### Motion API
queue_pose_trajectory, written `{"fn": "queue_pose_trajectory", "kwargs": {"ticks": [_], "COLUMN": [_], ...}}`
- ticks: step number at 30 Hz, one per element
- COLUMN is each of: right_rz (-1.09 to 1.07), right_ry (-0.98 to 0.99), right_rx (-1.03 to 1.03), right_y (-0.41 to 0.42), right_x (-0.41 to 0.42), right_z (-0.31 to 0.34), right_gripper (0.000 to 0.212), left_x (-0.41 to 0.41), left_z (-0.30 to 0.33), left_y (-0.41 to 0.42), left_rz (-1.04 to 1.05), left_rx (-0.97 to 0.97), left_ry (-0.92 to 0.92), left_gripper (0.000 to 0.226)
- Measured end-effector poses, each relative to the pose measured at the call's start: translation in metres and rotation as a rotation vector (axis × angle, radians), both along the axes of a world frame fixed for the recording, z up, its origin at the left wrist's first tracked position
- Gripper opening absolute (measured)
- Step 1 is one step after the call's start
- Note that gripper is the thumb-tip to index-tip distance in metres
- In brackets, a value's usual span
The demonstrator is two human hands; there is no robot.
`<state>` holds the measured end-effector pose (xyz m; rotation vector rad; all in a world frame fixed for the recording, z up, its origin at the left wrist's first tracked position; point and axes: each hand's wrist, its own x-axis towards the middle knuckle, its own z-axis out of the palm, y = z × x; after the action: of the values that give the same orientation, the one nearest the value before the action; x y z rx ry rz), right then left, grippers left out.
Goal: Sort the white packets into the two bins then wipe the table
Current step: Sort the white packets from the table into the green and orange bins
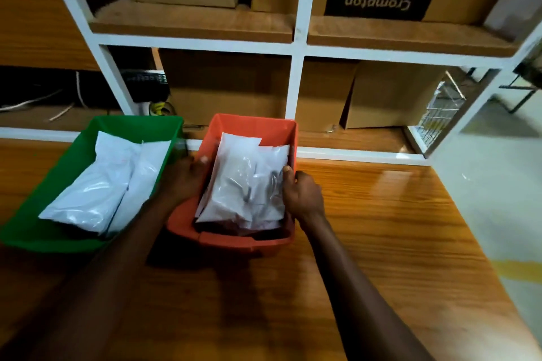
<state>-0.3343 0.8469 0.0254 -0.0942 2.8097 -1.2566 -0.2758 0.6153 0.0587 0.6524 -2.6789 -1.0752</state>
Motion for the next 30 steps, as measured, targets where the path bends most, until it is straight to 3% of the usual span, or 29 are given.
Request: {"fn": "queue_pose_trajectory", "kwargs": {"ticks": [4, 8, 12, 16, 19, 23, 30], "right_rz": [-0.033, -0.104, -0.099, -0.099, -0.167, -0.187, -0.205], "right_ry": [0.011, -0.044, -0.077, -0.097, -0.104, -0.12, -0.123], "right_rx": [-0.199, -0.449, -0.488, -0.504, -0.527, -0.519, -0.522], "right_y": [0.0, 0.012, 0.051, 0.107, 0.173, 0.268, 0.389], "right_x": [0.0, 0.002, 0.005, 0.002, -0.003, -0.015, -0.05], "right_z": [-0.004, -0.008, 0.004, 0.019, 0.023, 0.022, 0.019], "right_gripper": [0.045, 0.048, 0.056, 0.046, 0.036, 0.045, 0.033], "left_x": [0.002, 0.007, 0.01, 0.002, -0.017, -0.047, -0.091], "left_z": [-0.008, -0.006, -0.012, -0.018, -0.016, -0.025, -0.034], "left_y": [-0.002, 0.012, 0.044, 0.087, 0.156, 0.245, 0.369], "left_rz": [0.099, 0.132, 0.151, 0.144, 0.056, 0.014, 0.091], "left_rx": [0.158, 0.336, 0.467, 0.51, 0.532, 0.59, 0.565], "left_ry": [-0.008, 0.01, 0.076, 0.102, 0.108, 0.144, 0.077], "left_gripper": [0.065, 0.054, 0.046, 0.049, 0.041, 0.041, 0.045]}}
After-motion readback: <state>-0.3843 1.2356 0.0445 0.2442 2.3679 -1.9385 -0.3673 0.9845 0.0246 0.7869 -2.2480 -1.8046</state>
